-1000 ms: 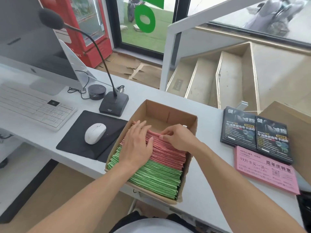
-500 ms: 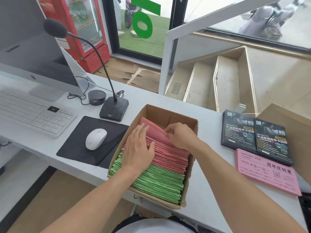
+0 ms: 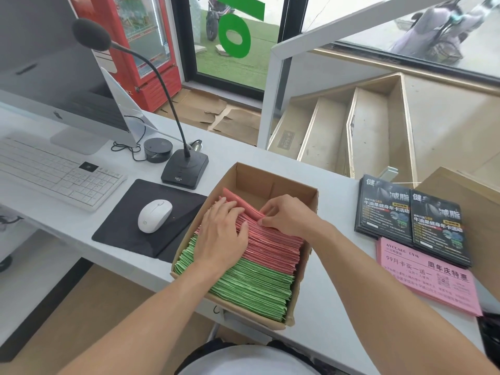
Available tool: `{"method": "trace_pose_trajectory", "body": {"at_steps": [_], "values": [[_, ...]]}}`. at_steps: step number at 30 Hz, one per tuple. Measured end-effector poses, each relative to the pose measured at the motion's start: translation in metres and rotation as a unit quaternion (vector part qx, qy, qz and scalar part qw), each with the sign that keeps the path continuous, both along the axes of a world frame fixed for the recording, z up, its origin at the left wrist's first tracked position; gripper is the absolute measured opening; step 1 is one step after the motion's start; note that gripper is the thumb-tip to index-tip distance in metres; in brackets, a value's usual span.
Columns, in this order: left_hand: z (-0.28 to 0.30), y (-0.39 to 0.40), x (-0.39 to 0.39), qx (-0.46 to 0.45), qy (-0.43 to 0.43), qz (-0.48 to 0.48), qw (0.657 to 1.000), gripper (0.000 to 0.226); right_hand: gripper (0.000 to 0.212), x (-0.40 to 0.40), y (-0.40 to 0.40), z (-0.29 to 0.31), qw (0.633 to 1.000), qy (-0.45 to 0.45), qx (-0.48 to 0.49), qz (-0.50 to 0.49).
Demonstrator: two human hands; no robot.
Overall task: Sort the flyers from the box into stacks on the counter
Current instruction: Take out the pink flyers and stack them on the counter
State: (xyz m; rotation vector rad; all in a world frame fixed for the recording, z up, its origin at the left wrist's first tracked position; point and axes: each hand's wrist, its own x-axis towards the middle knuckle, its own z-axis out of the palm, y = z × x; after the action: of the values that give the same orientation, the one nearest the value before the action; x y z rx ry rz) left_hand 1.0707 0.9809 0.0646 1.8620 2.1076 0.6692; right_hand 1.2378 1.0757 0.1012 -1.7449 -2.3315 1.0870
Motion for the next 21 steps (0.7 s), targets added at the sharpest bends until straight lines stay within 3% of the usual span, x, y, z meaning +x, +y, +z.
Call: {"method": "trace_pose_trajectory", "body": {"at_steps": [8, 14, 21], "values": [[0.000, -0.001, 0.001, -0.005, 0.007, -0.004, 1.000, 0.047, 0.017, -0.012, -0.005, 0.012, 0.986, -0.108, 0.112, 0.066], [0.001, -0.002, 0.000, -0.006, -0.001, -0.003, 1.000, 0.047, 0.028, -0.002, -0.003, 0.006, 0.994, -0.071, 0.074, 0.045], [0.002, -0.002, 0.001, -0.006, -0.008, -0.007, 1.000, 0.047, 0.023, 0.002, -0.002, 0.003, 0.997, -0.040, 0.054, 0.031]]}}
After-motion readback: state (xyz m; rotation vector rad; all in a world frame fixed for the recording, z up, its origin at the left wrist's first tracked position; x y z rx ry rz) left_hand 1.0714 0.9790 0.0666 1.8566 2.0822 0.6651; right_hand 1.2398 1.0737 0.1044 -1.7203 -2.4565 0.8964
